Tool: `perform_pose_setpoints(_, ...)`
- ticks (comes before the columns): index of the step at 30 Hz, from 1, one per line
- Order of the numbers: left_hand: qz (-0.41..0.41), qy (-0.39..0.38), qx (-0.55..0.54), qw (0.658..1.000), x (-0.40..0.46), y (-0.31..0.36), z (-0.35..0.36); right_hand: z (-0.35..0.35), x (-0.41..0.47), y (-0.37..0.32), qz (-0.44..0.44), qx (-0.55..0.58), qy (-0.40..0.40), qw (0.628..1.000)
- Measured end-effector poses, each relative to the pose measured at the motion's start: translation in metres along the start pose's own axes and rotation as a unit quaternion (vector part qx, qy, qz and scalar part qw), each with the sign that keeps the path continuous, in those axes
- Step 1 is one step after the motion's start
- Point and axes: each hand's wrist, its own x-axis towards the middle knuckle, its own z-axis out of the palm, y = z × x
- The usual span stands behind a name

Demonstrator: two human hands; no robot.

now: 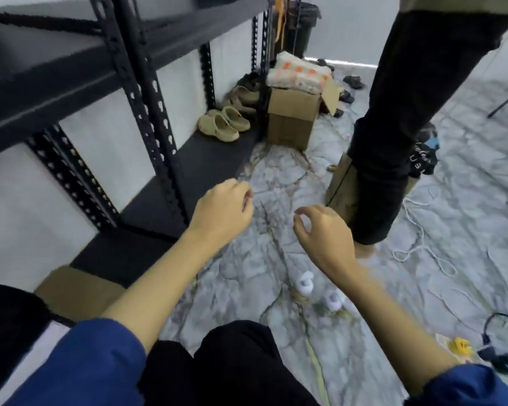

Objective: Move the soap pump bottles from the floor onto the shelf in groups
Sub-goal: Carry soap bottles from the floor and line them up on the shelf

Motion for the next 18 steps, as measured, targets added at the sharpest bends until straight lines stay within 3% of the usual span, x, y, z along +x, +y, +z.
perform_pose_setpoints(6,-0.021,-0.185,-0.046,0.981,0.014,-0.009,0.134,0.079,-0.085,0.09,0.167,0.012,-0.013,0.986)
perform_pose_setpoints(12,-0.067,-0.391,-0.086,0.914,0.008,-0.031,0.263,0.15,-0.158,0.149,0.372,0.058,-0.077,0.923)
perform_pose_setpoints(18,-0.075,-0.458,-0.158,0.871,0.003,-0.028,0.361,0.202,-0.149,0.174,0.523,0.176,0.045,0.833)
